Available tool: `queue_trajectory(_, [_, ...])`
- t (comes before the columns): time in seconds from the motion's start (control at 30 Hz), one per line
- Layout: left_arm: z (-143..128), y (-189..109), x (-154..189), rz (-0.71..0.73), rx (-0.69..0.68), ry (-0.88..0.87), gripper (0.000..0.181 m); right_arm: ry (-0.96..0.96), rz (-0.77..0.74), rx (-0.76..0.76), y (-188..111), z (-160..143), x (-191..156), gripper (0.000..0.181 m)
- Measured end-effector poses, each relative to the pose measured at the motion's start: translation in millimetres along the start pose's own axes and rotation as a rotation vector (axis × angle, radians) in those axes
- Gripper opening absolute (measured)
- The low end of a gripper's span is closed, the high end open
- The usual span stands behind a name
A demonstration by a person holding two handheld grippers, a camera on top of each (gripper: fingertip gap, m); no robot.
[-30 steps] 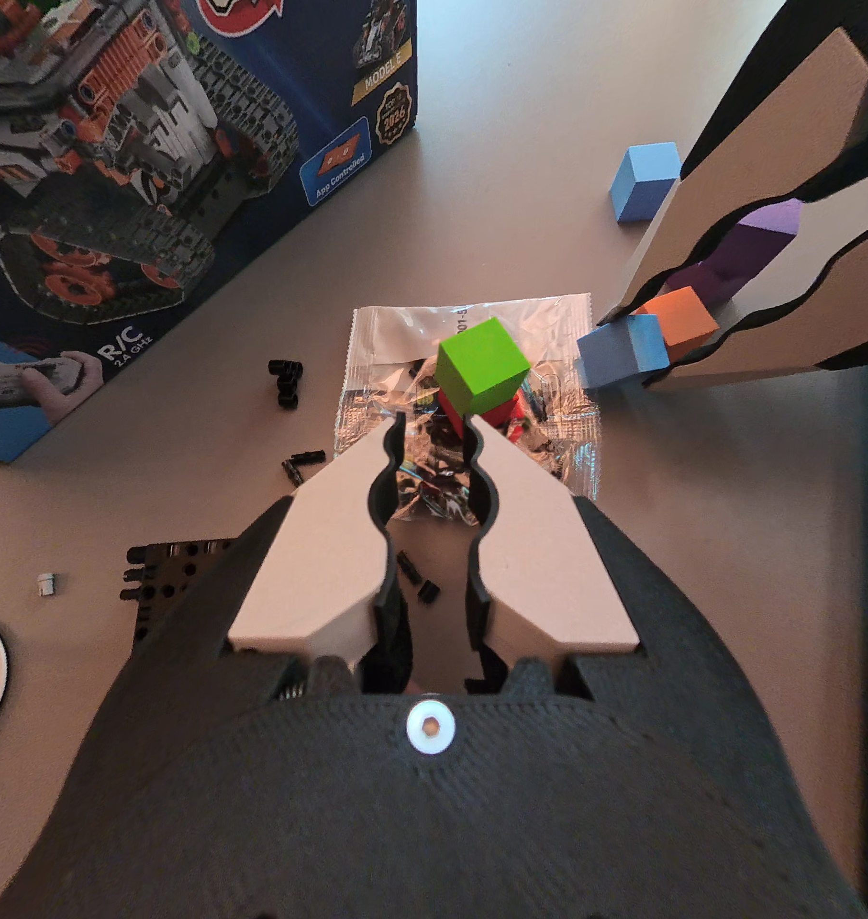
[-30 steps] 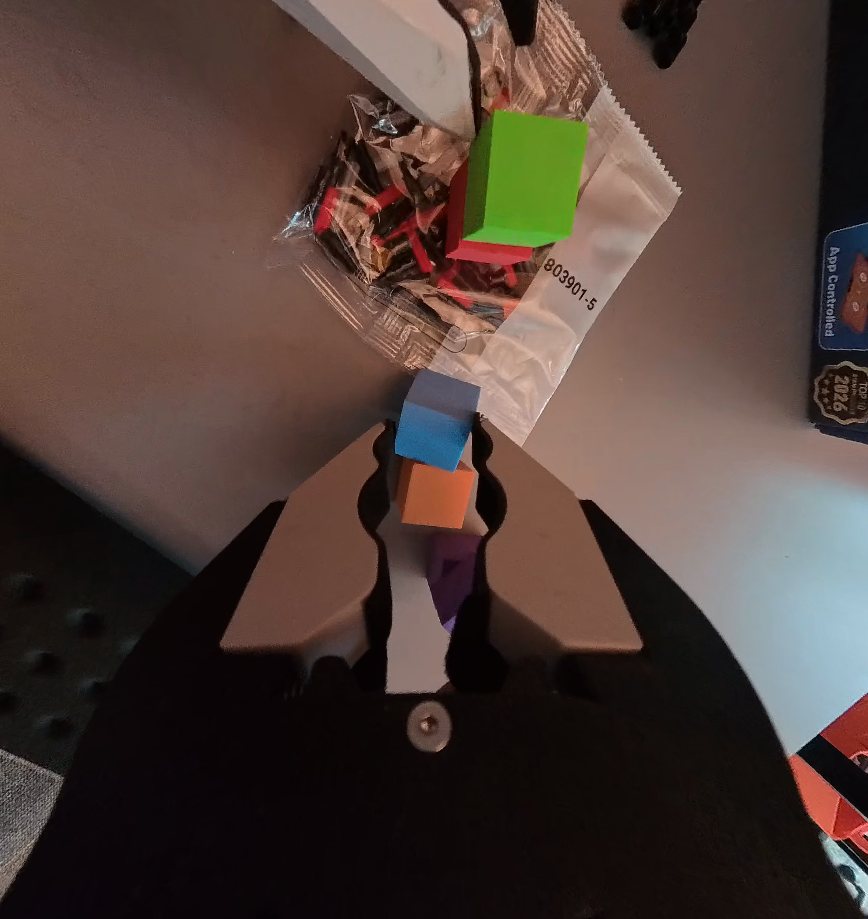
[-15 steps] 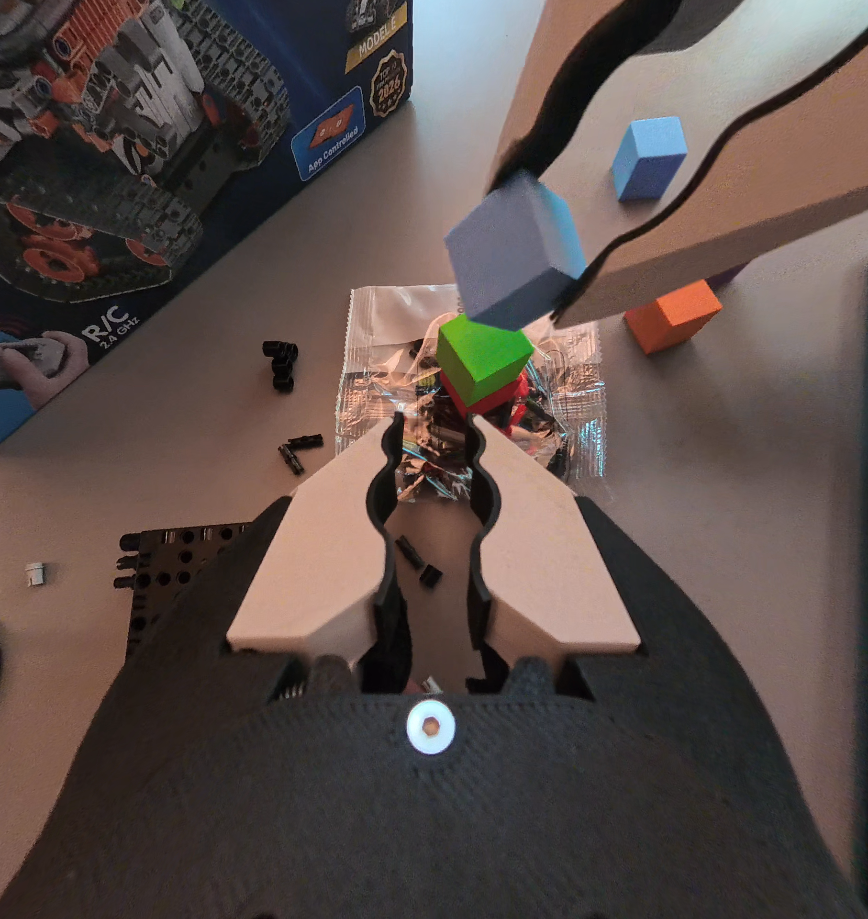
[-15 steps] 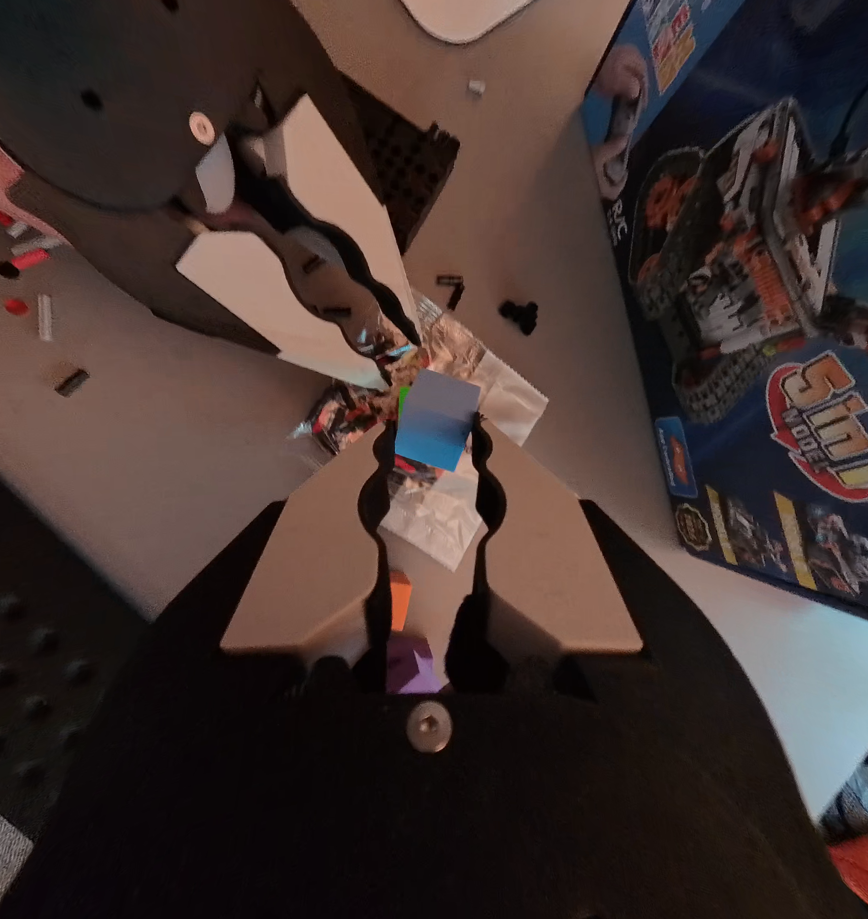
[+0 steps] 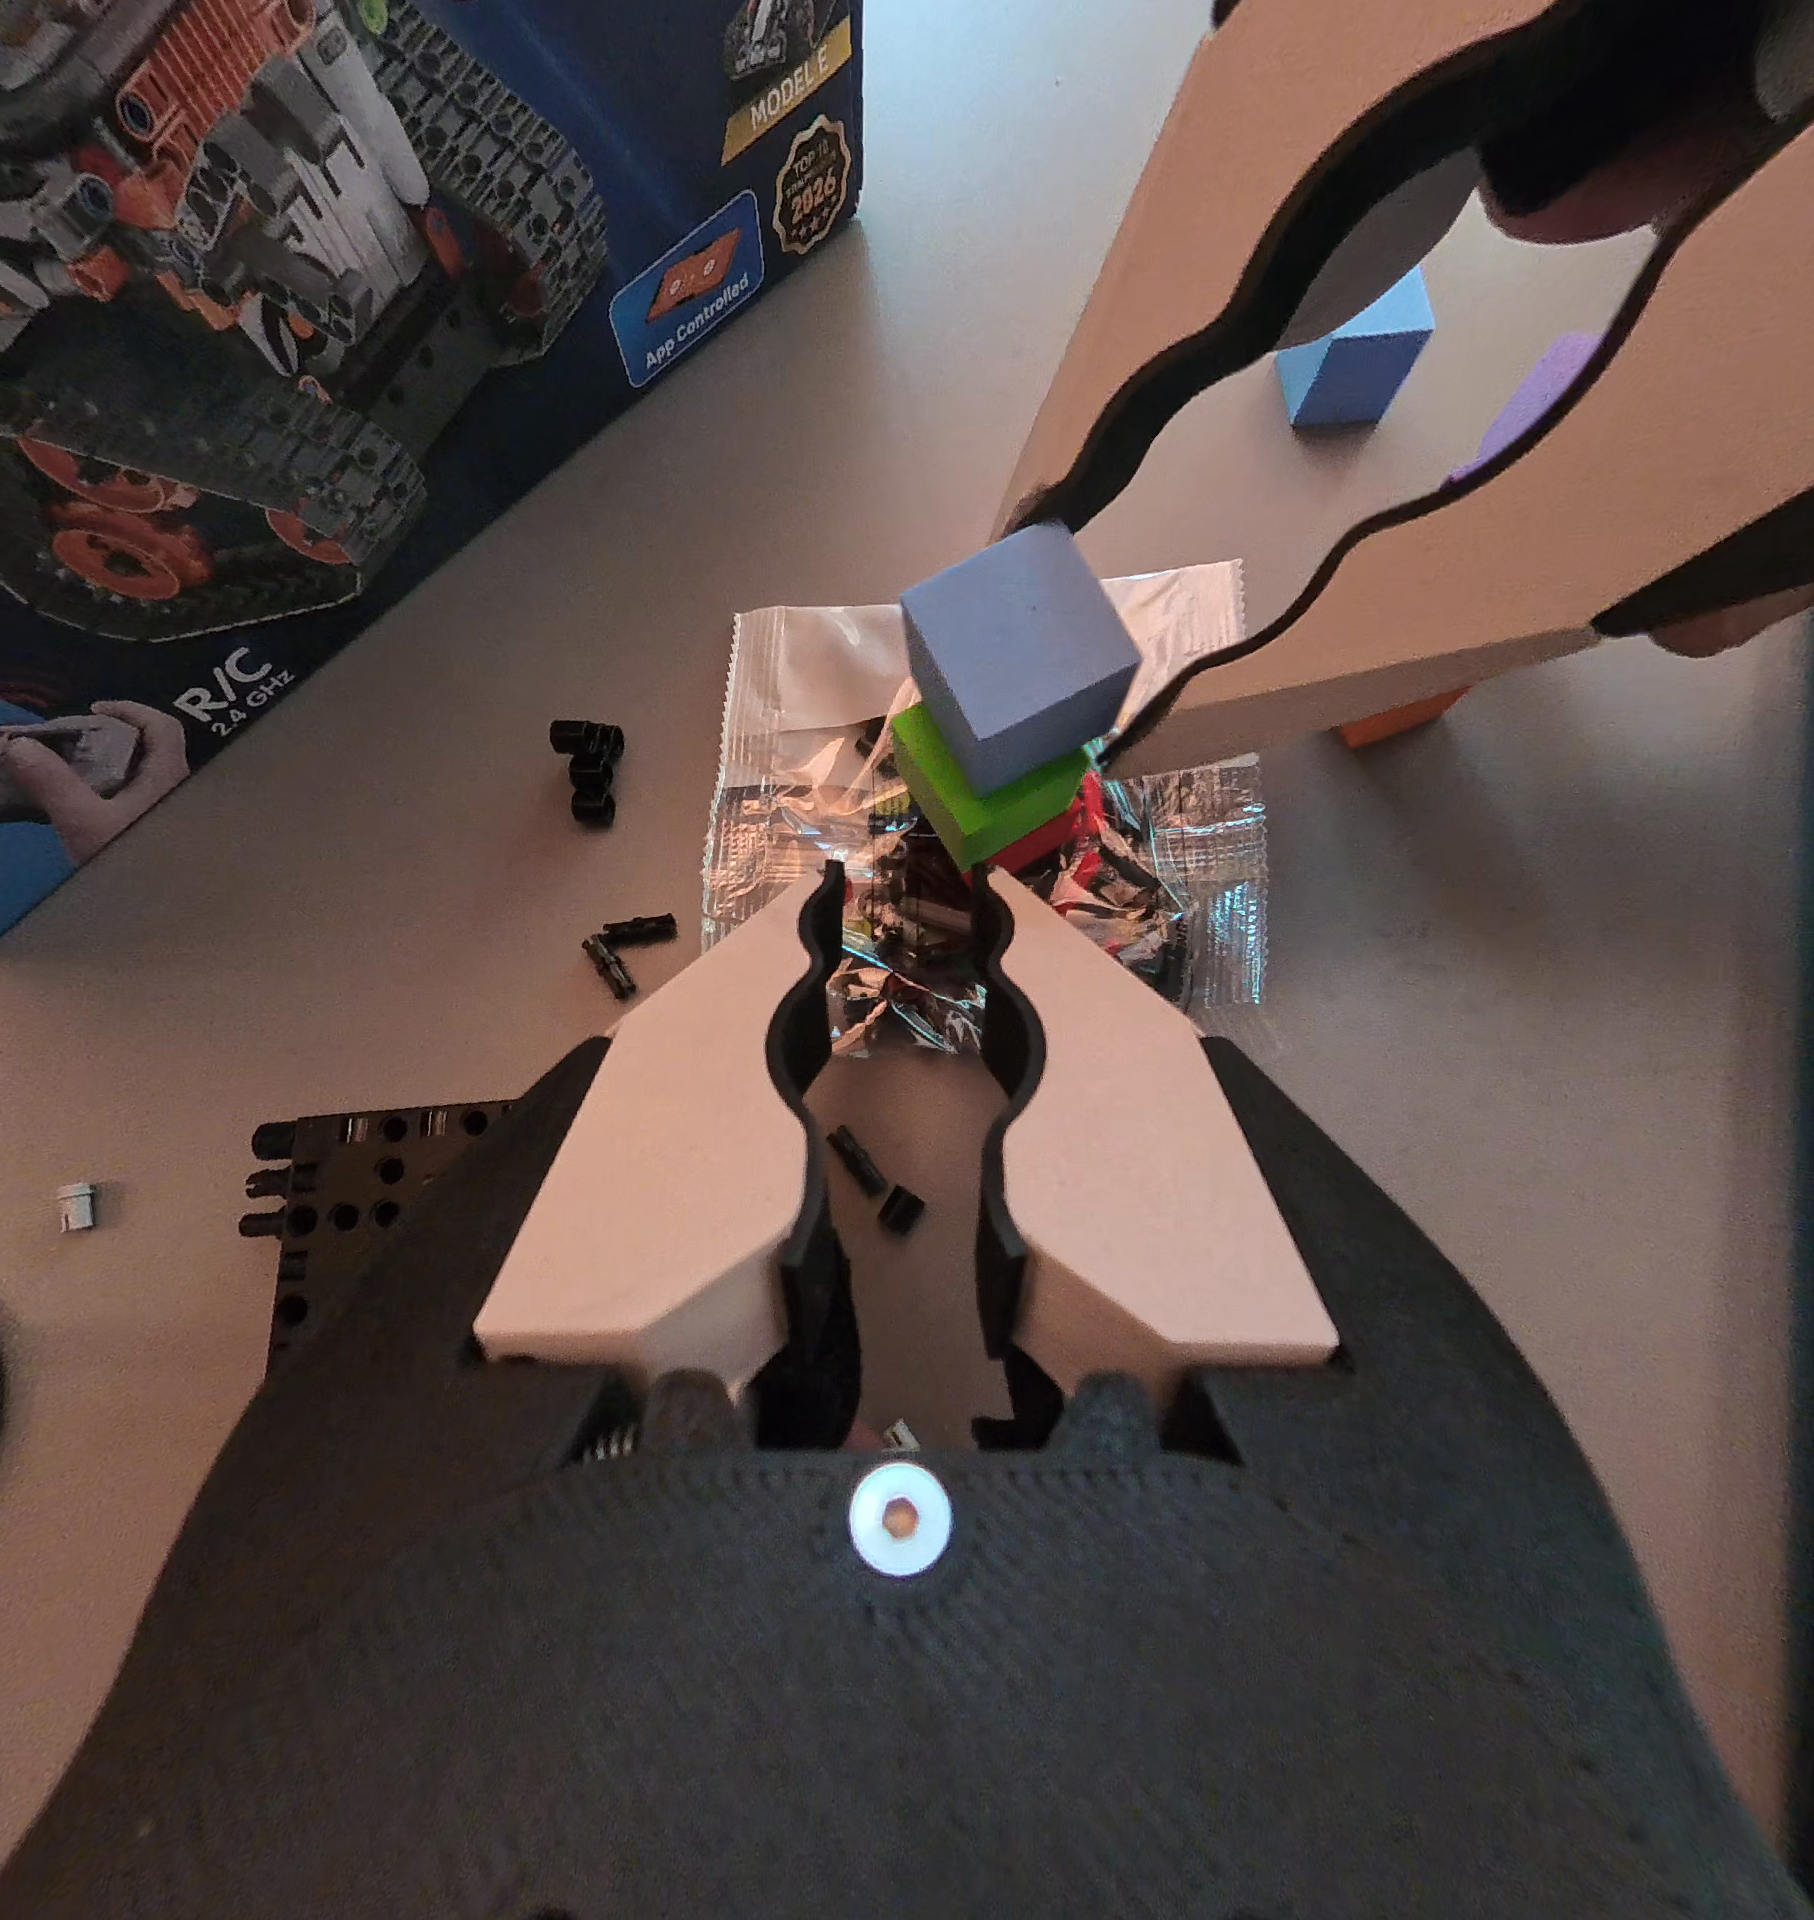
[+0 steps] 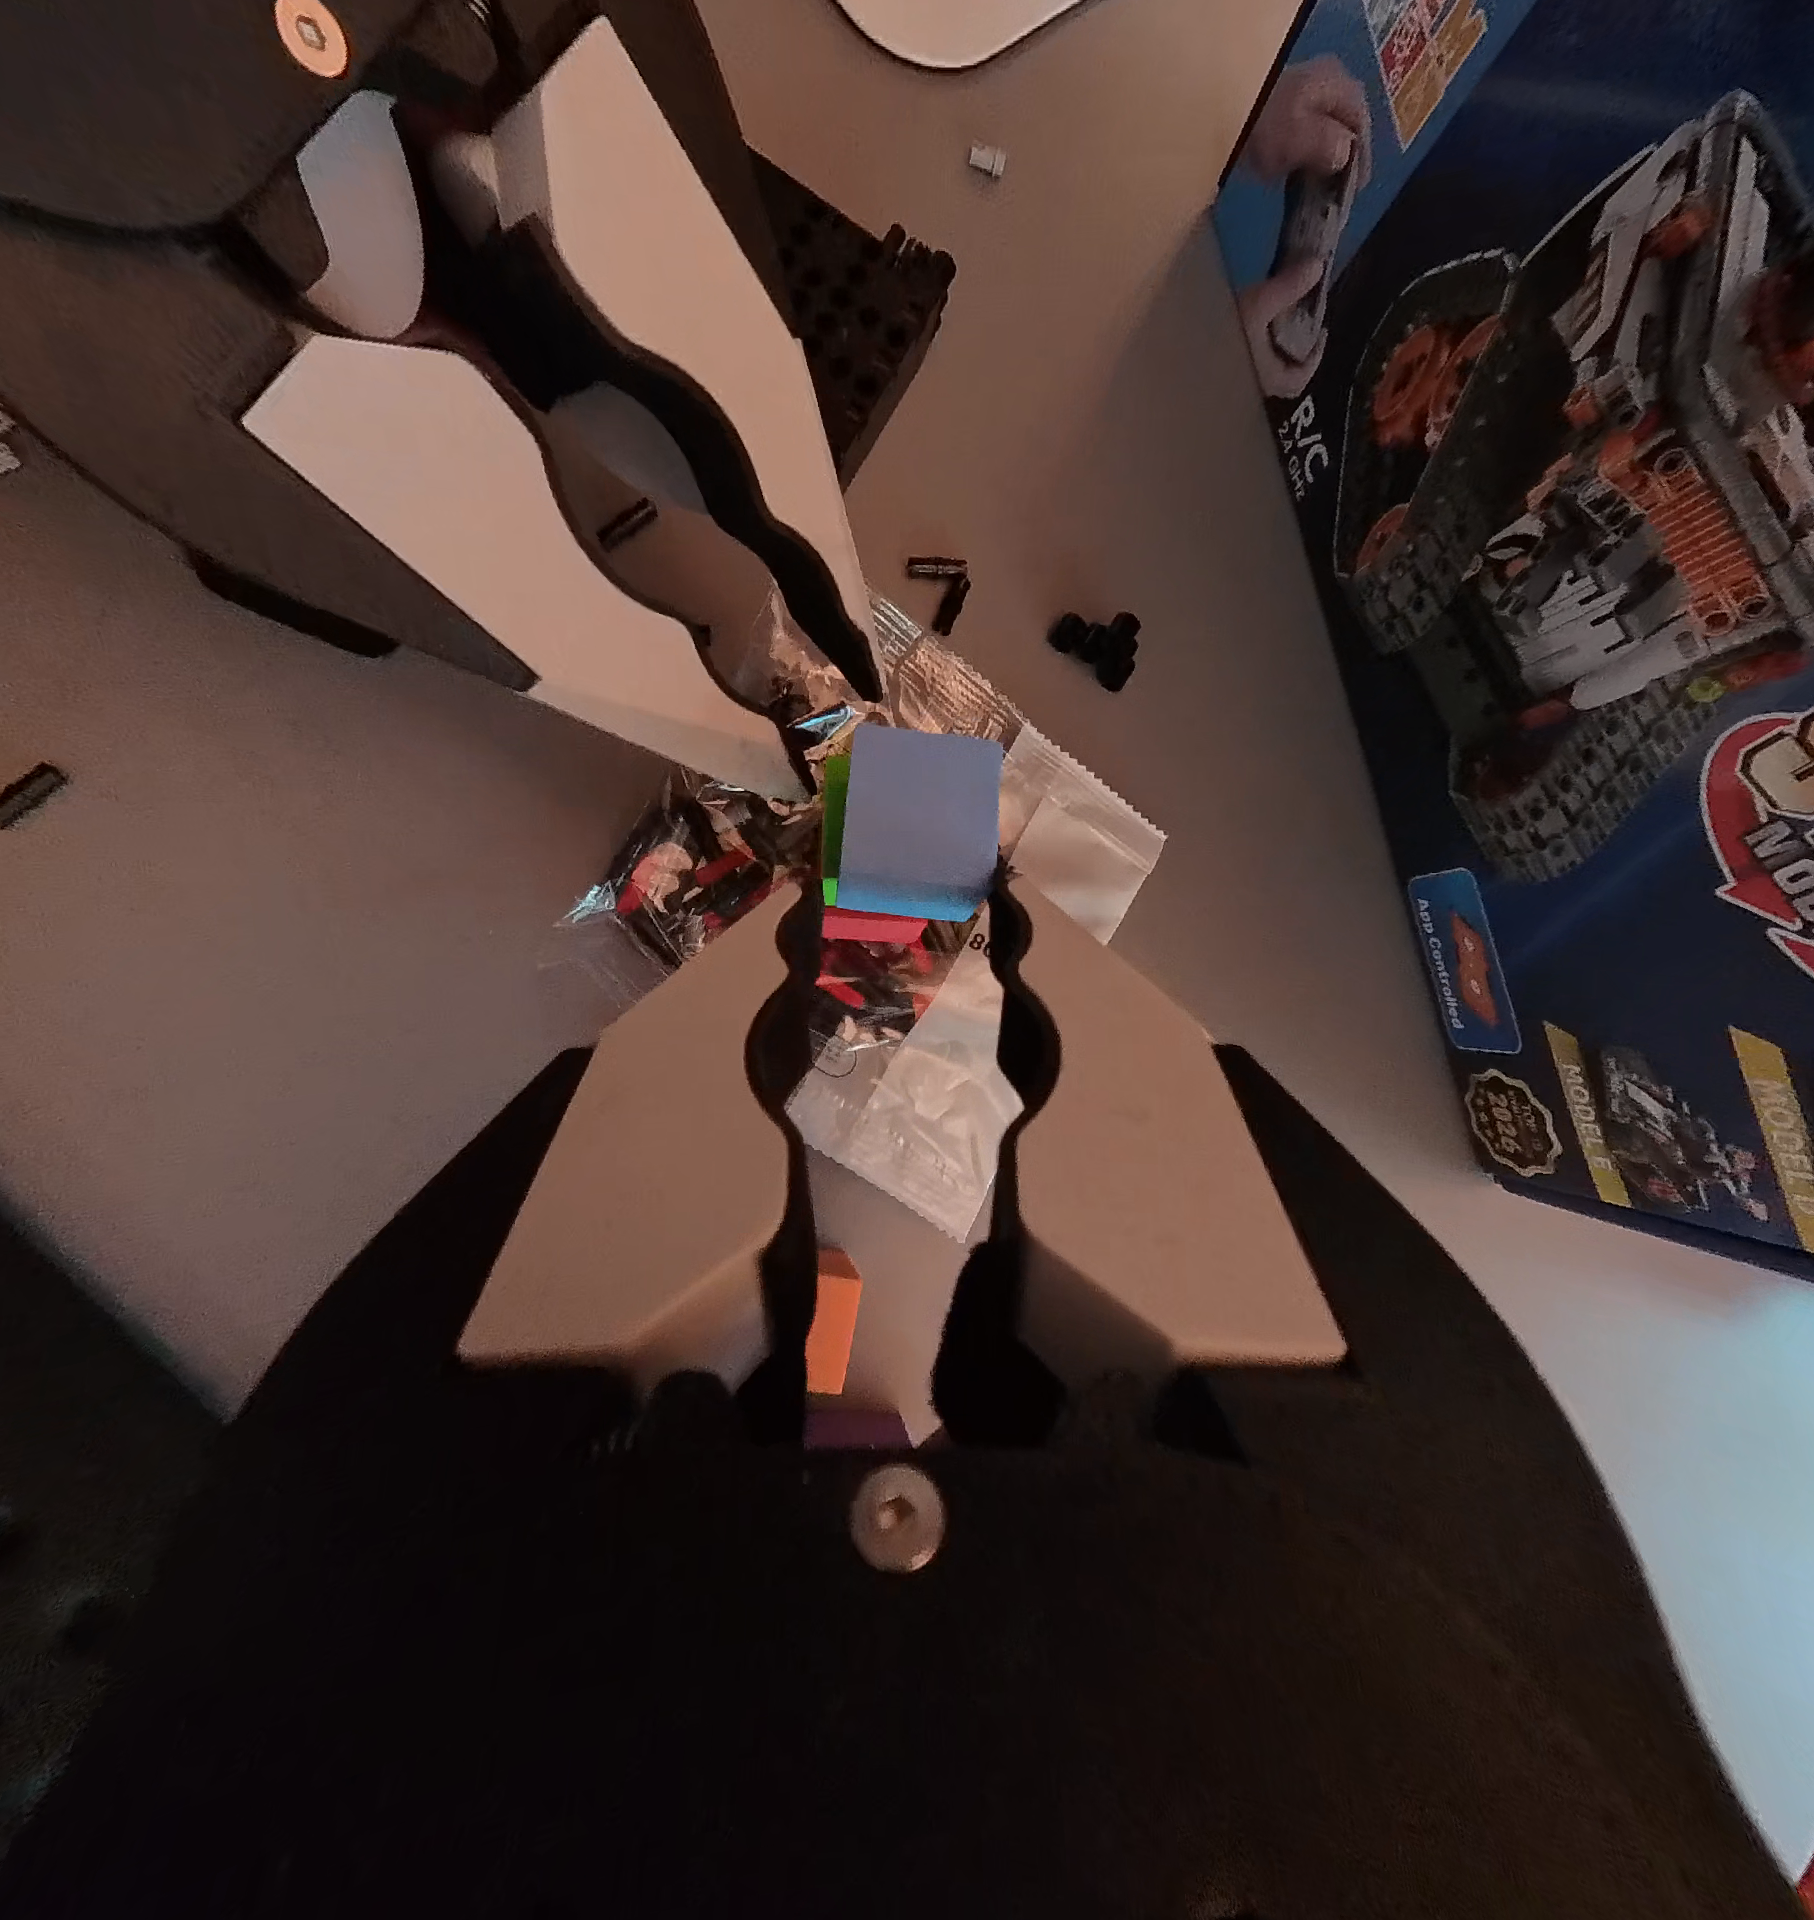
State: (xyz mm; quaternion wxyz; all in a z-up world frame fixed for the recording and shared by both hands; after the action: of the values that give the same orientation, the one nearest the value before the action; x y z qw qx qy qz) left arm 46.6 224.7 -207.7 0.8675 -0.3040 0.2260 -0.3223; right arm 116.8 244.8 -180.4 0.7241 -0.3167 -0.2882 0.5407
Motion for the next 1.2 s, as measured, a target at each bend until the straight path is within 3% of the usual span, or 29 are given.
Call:
queue_trajectory(0.23, [1,3,2,0.003,-0.003,0.017,0.022,0.001,-0.002,0.045,-8,9,-1,0.026])
queue_trajectory(0.4, [1,4,2,0.003,-0.002,0.021,0.021,0.003,0.011,0.002,1,3,-1,0.027])
queue_trajectory(0.63, [1,4,1,0.001,0.0,0.019,0.021,-0.001,-0.039,-0.009,-12,-3,2,0.042])
queue_trajectory(0.8, [1,3,0,0.0,0.008,0.01,0.021,-0.03,-0.068,-0.204,-34,-47,3,0.042])
queue_trajectory(1.0, [1,4,4,-0.004,0.0,0.02,0.022,-0.036,-0.041,-0.384,-27,-87,-2,0.031])
queue_trajectory(1.2, [1,2,2,0.002,0.005,0.015,0.022,-0.028,-0.052,-0.313,-32,-70,2,0.026])
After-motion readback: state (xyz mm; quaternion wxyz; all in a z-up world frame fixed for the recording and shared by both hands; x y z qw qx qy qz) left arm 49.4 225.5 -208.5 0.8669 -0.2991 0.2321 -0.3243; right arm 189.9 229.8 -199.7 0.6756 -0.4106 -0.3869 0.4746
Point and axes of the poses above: each gripper's, where its closed fingertips meet, y out along the fingers, z out of its top, x = y × z across the jaws, the point moved 4 cm from there along -y, back along the fingers, and after that the axes turned 12 degrees about y, right-handed, at the moved point
